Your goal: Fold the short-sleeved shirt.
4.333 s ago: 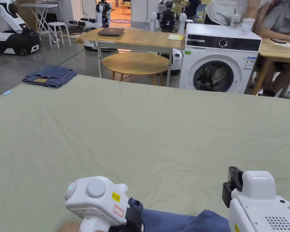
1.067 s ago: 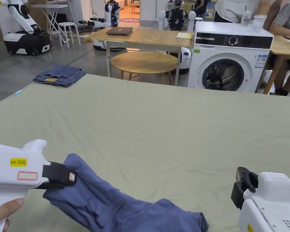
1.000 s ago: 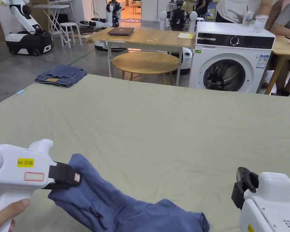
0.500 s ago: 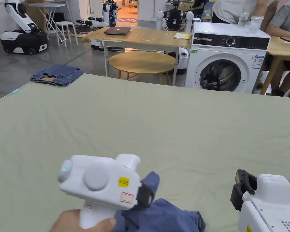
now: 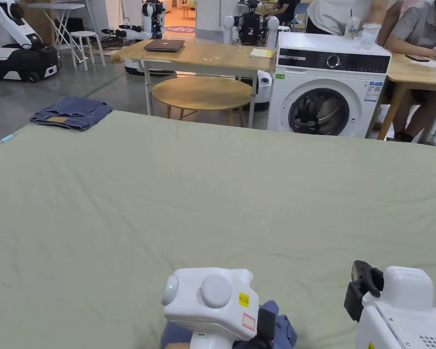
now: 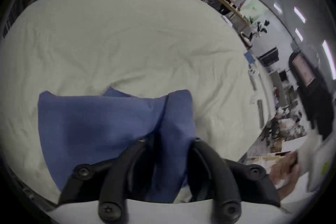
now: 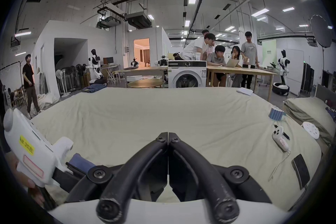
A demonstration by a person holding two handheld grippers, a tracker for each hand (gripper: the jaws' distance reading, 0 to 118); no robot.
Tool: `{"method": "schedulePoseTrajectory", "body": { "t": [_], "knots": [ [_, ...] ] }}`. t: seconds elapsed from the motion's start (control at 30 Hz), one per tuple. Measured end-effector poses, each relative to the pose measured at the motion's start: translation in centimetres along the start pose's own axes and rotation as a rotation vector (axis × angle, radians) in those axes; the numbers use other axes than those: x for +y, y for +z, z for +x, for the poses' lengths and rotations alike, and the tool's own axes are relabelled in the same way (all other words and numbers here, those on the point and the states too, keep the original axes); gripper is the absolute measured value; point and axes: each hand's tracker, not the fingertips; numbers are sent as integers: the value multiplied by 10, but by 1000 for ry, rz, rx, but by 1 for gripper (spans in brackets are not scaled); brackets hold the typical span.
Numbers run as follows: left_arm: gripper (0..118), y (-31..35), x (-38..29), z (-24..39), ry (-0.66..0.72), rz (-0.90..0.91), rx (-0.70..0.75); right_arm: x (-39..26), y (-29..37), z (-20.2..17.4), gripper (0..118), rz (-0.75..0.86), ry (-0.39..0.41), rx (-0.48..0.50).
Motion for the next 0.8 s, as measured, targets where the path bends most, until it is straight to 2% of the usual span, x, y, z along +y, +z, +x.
{"method": "schedulePoseTrajectory", "body": {
  "t": [0.1, 0.33, 0.4, 0.47, 0.5, 0.6, 0.73, 0.8],
  "knots": [
    [32, 23, -3, 2, -14, 7, -8, 0, -1, 1, 0, -4, 1, 1],
    [32, 75, 1, -7, 33, 133, -215, -1, 0, 3, 0, -7, -6, -5],
    [28, 63, 4, -12, 20, 121, -204, -2, -1, 3, 0, -10, -9, -8],
    [11, 40, 4, -19, 41, 71, -202, -3, -2, 4, 0, -16, -12, -4],
    [8, 28, 3, -23, 48, 40, -209, -3, -2, 4, 0, -17, -13, -4],
    [5, -12, -3, -35, 91, -35, -260, -3, -1, 5, 0, -16, -14, -9],
    [2, -49, -8, -56, 178, -29, -372, -4, -1, 8, 0, -18, -14, -15],
    [0, -59, -8, -62, 179, -16, -356, -4, -2, 11, 0, -20, -17, -17]
  ]
}}
